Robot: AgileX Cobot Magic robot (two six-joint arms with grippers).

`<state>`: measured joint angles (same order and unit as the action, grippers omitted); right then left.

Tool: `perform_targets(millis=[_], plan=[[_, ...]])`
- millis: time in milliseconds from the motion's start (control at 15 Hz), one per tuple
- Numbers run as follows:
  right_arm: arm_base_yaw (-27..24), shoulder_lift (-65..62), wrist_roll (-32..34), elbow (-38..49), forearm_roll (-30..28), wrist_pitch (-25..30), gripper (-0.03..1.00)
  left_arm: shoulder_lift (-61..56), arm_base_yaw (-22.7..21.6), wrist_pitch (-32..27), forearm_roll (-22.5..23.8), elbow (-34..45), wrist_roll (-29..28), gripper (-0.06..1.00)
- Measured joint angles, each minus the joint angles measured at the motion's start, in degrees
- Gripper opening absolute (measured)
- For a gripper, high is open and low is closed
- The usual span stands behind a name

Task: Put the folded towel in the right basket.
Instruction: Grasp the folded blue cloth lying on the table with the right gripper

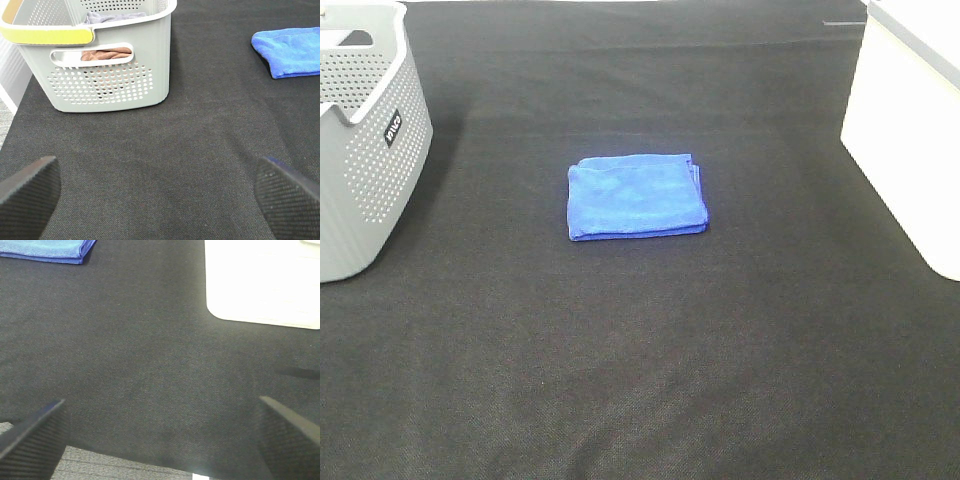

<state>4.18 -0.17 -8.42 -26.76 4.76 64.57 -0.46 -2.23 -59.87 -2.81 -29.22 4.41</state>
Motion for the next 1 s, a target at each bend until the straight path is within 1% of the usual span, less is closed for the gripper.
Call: perform_targets(millis=[1000], plan=[[0.00, 0.00, 0.80, 0.00, 1.15, -1.32, 0.96, 0.00, 0.00, 0.00, -0.11, 0.00, 0.00, 0.98]])
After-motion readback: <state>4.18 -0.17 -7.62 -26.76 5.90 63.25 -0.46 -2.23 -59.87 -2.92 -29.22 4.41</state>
